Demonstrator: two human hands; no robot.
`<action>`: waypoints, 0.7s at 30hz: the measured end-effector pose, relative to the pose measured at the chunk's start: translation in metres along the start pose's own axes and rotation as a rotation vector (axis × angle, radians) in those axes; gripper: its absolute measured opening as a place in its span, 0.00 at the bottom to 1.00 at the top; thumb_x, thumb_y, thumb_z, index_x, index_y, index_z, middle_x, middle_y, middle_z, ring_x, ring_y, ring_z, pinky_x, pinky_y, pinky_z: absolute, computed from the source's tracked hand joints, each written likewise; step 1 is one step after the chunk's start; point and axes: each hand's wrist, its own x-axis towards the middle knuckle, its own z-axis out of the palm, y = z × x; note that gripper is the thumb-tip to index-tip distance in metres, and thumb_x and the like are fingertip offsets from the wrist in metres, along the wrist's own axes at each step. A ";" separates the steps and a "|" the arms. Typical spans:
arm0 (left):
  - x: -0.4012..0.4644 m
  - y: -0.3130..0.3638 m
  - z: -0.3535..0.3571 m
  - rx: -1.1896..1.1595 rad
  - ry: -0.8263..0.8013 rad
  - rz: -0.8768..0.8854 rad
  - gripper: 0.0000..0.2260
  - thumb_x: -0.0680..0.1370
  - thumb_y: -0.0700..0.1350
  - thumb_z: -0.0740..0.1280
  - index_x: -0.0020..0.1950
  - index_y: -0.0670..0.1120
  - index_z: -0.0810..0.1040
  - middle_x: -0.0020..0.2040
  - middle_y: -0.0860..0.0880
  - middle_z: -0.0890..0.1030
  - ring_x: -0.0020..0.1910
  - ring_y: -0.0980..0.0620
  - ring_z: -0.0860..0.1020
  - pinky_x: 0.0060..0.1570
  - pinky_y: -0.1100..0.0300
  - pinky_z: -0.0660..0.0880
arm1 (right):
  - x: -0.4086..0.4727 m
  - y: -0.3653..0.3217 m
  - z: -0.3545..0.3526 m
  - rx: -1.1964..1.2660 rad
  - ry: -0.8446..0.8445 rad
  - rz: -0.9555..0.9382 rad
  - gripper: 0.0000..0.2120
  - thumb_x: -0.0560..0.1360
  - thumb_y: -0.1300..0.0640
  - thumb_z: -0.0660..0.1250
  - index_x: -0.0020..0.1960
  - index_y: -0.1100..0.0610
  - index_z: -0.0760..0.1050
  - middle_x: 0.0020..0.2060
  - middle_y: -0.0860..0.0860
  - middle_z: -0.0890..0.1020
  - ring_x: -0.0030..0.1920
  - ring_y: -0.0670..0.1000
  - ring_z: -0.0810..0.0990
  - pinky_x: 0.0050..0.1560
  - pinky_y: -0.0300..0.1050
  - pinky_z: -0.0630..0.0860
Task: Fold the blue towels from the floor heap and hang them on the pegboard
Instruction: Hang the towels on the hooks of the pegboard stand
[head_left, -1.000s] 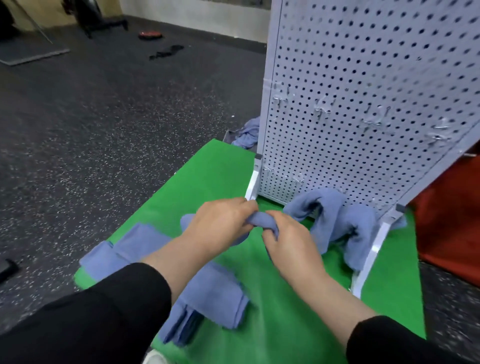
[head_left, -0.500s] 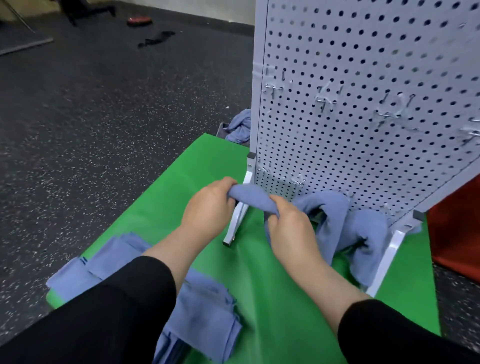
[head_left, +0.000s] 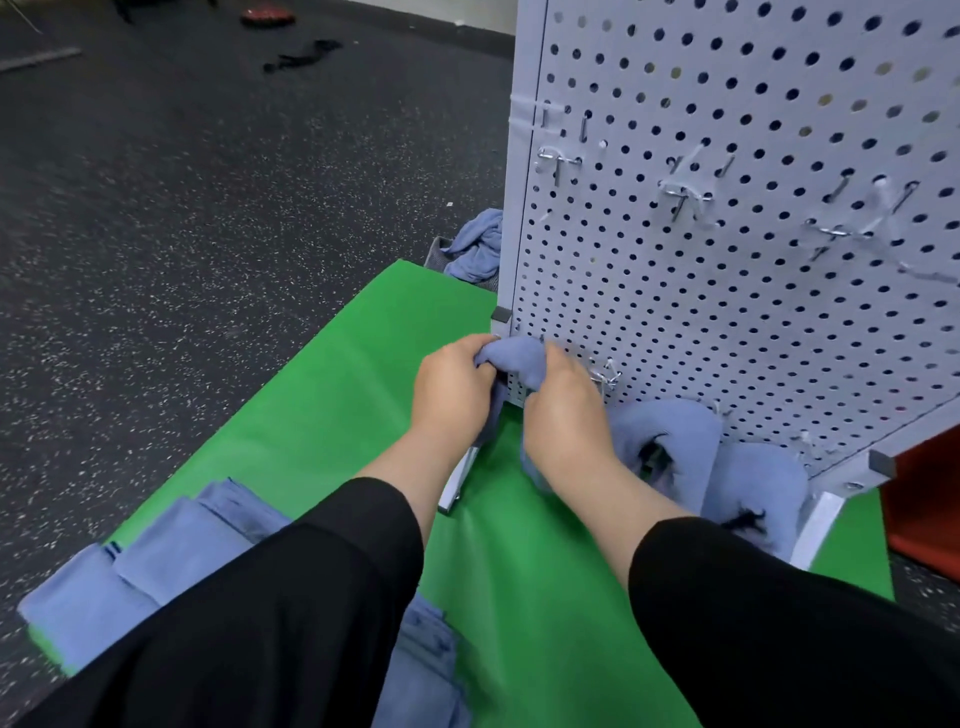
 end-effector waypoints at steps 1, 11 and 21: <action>-0.002 -0.005 0.004 0.009 -0.017 -0.005 0.15 0.75 0.37 0.63 0.54 0.49 0.84 0.43 0.47 0.84 0.44 0.44 0.78 0.37 0.58 0.66 | -0.001 0.004 0.007 0.025 -0.003 0.015 0.24 0.77 0.66 0.59 0.72 0.56 0.67 0.66 0.56 0.76 0.63 0.58 0.76 0.56 0.49 0.72; -0.018 -0.034 0.021 -0.035 -0.141 -0.047 0.03 0.75 0.42 0.69 0.49 0.46 0.80 0.40 0.49 0.82 0.41 0.45 0.76 0.37 0.57 0.72 | -0.012 0.028 0.040 0.223 0.093 0.218 0.06 0.80 0.61 0.60 0.53 0.61 0.75 0.44 0.59 0.82 0.41 0.58 0.74 0.39 0.48 0.64; -0.029 -0.044 0.032 0.114 -0.181 -0.100 0.07 0.76 0.41 0.64 0.53 0.43 0.75 0.47 0.42 0.83 0.46 0.39 0.78 0.45 0.49 0.76 | -0.020 0.031 0.051 0.300 0.109 0.221 0.08 0.79 0.59 0.64 0.56 0.59 0.74 0.50 0.59 0.81 0.50 0.60 0.78 0.43 0.48 0.67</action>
